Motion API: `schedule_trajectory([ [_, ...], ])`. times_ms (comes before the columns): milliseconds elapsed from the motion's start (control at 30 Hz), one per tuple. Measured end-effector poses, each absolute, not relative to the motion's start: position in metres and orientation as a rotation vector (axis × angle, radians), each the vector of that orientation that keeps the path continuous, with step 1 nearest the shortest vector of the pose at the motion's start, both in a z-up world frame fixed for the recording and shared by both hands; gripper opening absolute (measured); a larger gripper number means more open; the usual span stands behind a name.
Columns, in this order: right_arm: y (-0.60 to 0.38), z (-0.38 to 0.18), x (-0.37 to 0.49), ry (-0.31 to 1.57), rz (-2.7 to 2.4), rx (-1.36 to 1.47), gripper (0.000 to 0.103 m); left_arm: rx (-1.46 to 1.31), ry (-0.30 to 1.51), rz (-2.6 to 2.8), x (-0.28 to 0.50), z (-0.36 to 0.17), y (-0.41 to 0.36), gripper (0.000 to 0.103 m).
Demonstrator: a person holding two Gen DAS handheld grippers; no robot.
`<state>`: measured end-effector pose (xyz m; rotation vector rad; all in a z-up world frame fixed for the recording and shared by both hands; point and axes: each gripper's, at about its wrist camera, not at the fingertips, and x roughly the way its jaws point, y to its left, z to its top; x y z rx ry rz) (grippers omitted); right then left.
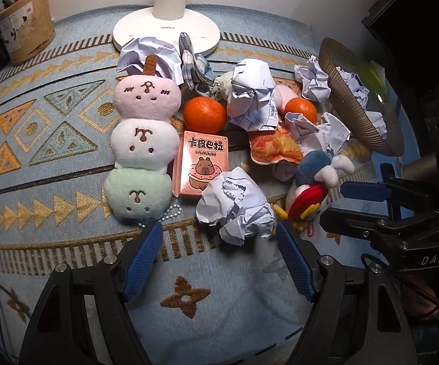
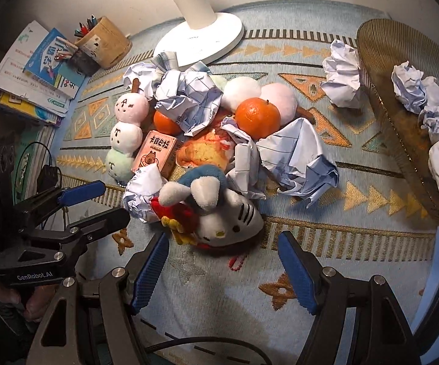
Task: Organize objects
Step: 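Grasp a white paper ball with the left gripper while the right grasps the Hello Kitty plush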
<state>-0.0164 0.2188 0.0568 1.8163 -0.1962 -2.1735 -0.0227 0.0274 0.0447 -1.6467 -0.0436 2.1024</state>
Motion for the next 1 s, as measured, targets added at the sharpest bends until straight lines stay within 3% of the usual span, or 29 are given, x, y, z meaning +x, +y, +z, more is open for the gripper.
schedule_trajectory([
  [167, 0.214, 0.051, -0.02, -0.318, -2.175, 1.809, 0.072, -1.625, -0.007, 2.034, -0.03, 0.035, 0.033, 0.075],
  [467, 0.208, 0.038, -0.028, -0.346, -2.244, 1.854, 0.072, -1.58, 0.022, 1.941, -0.037, 0.027, 0.047, 0.072],
  [567, 0.211, 0.037, -0.029, -0.358, -2.262, 1.865, 0.072, -1.586, -0.013, 1.906, -0.038, 0.024, 0.047, 0.056],
  [700, 0.213, 0.035, -0.03, -0.382, -2.267, 1.878, 0.068, -1.58, -0.013, 1.893, -0.032, 0.023, 0.051, 0.046],
  [1000, 0.203, 0.051, -0.023, -0.297, -2.278, 1.809, 0.064, -1.558, -0.094, 1.939, -0.021, 0.044, 0.049, 0.044],
])
